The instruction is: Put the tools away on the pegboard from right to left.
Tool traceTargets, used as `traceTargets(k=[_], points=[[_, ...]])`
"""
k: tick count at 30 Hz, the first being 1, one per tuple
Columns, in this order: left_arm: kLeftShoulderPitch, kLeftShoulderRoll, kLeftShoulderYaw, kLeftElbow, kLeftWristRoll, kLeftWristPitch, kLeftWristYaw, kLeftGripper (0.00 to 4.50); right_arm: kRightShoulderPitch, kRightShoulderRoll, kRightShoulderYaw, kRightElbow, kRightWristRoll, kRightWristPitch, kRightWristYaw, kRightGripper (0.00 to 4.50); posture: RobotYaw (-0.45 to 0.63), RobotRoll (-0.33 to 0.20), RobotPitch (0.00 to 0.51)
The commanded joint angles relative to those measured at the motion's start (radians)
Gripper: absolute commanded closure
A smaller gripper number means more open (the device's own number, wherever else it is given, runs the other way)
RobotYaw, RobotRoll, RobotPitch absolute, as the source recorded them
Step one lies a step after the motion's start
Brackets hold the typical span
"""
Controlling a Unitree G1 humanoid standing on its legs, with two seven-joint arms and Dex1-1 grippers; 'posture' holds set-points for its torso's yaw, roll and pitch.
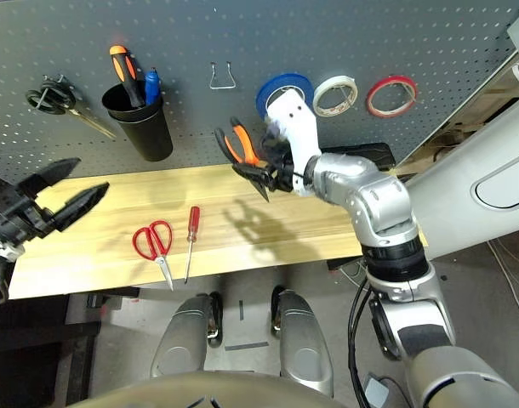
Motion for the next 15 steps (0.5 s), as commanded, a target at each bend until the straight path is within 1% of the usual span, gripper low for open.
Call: traceTargets(k=[1, 3, 8, 15], points=[[-0.013, 0.012, 0.0, 0.0, -0.019, 0.028, 0.006, 0.0, -0.051, 0.034, -0.045, 0.043, 0.02, -0.084, -0.034, 2.19, 0.14, 0.0, 0.068], [-0.028, 0.012, -0.005, 0.0, -0.02, 0.036, 0.014, 0.0, -0.086, 0.061, -0.054, 0.08, 0.012, -0.156, -0.049, 2.19, 0.14, 0.0, 0.067], [-0.06, 0.007, -0.018, 0.002, -0.016, 0.045, 0.032, 0.0, -0.152, 0.103, -0.041, 0.178, -0.044, -0.337, -0.092, 2.19, 0.14, 0.0, 0.069], [-0.11, -0.017, -0.068, -0.012, -0.015, 0.056, 0.079, 0.0, -0.232, 0.161, 0.044, 0.401, -0.232, -0.763, -0.134, 2.19, 0.14, 0.0, 0.077]])
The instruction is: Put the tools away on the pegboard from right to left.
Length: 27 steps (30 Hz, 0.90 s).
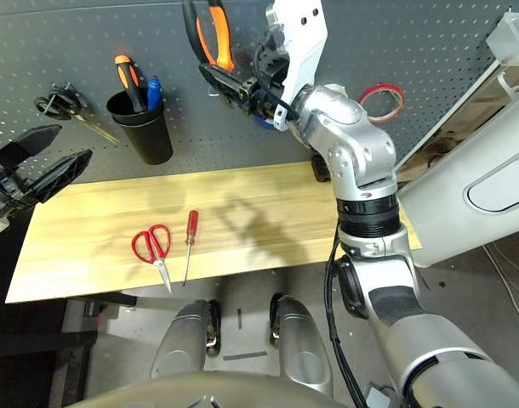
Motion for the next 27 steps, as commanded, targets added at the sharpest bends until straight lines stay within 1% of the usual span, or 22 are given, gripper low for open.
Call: traceTargets(k=[1, 4, 12, 21, 27], points=[[-0.007, -0.011, -0.028, -0.017, 0.0, 0.018, 0.019, 0.0, -0.029, 0.023, 0.033, 0.102, -0.091, -0.212, -0.03, 2.19, 0.14, 0.0, 0.078], [-0.005, -0.011, -0.031, -0.026, -0.006, 0.025, 0.026, 0.0, -0.048, 0.05, 0.055, 0.201, -0.16, -0.361, -0.073, 2.19, 0.14, 0.0, 0.078], [-0.016, -0.004, -0.041, -0.037, -0.013, 0.043, 0.037, 0.0, -0.086, 0.098, 0.079, 0.409, -0.274, -0.599, -0.169, 2.19, 0.14, 0.0, 0.086], [-0.009, -0.013, -0.054, -0.069, -0.021, 0.066, 0.052, 0.0, -0.124, 0.121, 0.072, 0.574, -0.319, -0.715, -0.236, 2.19, 0.14, 0.0, 0.107], [0.024, -0.026, -0.054, -0.113, -0.041, 0.092, 0.068, 0.0, -0.146, 0.115, 0.063, 0.659, -0.317, -0.754, -0.257, 2.19, 0.15, 0.0, 0.136]])
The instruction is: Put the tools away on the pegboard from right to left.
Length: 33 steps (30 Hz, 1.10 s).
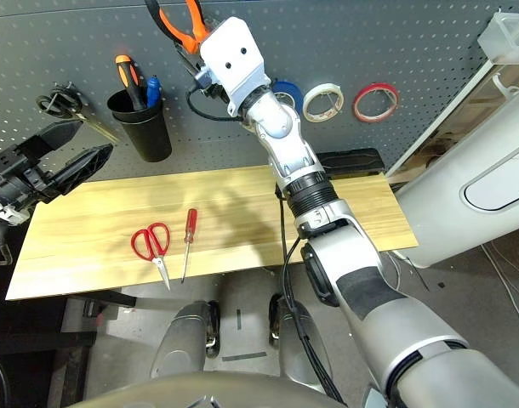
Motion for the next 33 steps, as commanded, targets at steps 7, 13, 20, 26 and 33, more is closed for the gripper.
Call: traceTargets(k=[7, 13, 20, 26, 33], points=[[0.055, -0.023, -0.009, -0.077, -0.04, 0.045, 0.031, 0.0, -0.034, -0.002, -0.02, 0.124, 0.006, -0.059, -0.014, 2.19, 0.17, 0.0, 0.163], [0.069, -0.024, -0.009, -0.095, -0.053, 0.056, 0.041, 0.0, -0.041, 0.007, -0.03, 0.182, 0.019, -0.072, -0.008, 2.19, 0.18, 0.0, 0.18], [0.076, -0.024, -0.009, -0.103, -0.061, 0.062, 0.044, 0.0, -0.053, 0.026, -0.051, 0.234, 0.033, -0.073, 0.006, 2.19, 0.18, 0.0, 0.185], [0.075, -0.027, -0.013, -0.107, -0.065, 0.066, 0.046, 0.0, -0.058, 0.039, -0.072, 0.274, 0.056, -0.068, 0.009, 2.19, 0.18, 0.0, 0.187], [0.067, -0.032, -0.028, -0.107, -0.065, 0.07, 0.048, 0.0, -0.042, 0.037, -0.08, 0.287, 0.054, -0.057, 0.025, 0.91, 0.17, 0.0, 0.184]])
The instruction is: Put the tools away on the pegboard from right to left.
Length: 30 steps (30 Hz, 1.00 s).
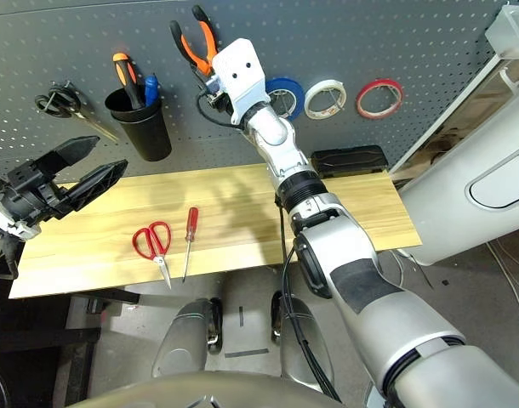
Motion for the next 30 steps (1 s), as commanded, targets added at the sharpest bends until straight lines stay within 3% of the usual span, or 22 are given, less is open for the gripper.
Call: traceTargets(k=[1, 3, 10, 16, 19, 24, 27, 30], points=[[0.005, -0.01, -0.024, -0.022, -0.016, 0.012, 0.004, 0.0, 0.013, -0.01, -0.003, -0.043, 0.003, -0.005, 0.016, 0.58, 0.17, 0.0, 0.184], [0.006, -0.012, -0.032, -0.018, -0.011, 0.009, 0.0, 0.0, 0.029, -0.033, 0.001, -0.154, 0.007, -0.001, 0.035, 0.04, 0.16, 0.0, 0.184], [-0.02, -0.003, -0.071, 0.026, 0.009, 0.015, -0.015, 0.0, 0.124, -0.168, -0.023, -0.716, 0.156, 0.329, 0.172, 0.04, 0.09, 0.0, 0.184], [-0.07, 0.0, -0.156, 0.078, 0.067, 0.047, 0.016, 0.0, 0.27, -0.491, -0.08, -1.105, 0.526, 0.896, 0.461, 0.04, 0.03, 0.0, 0.187], [-0.09, 0.001, -0.199, 0.093, 0.074, 0.089, 0.023, 0.0, 0.357, -0.645, -0.101, -1.181, 0.608, 1.039, 0.563, 0.04, 0.0, 0.0, 0.187], [-0.087, -0.012, -0.316, 0.095, 0.14, 0.153, 0.064, 0.0, 0.589, -0.796, -0.055, -1.269, 0.609, 1.075, 0.706, 0.04, -0.02, 0.0, 0.19], [-0.06, -0.058, -0.387, 0.13, 0.184, 0.18, 0.101, 0.0, 0.738, -0.811, -0.009, -1.254, 0.546, 0.971, 0.783, 0.04, -0.03, 0.0, 0.199], [-0.039, -0.107, -0.473, 0.201, 0.29, 0.12, 0.111, 0.0, 0.8, -0.776, 0.03, -1.188, 0.474, 0.833, 0.819, 0.04, -0.03, 0.0, 0.207]])
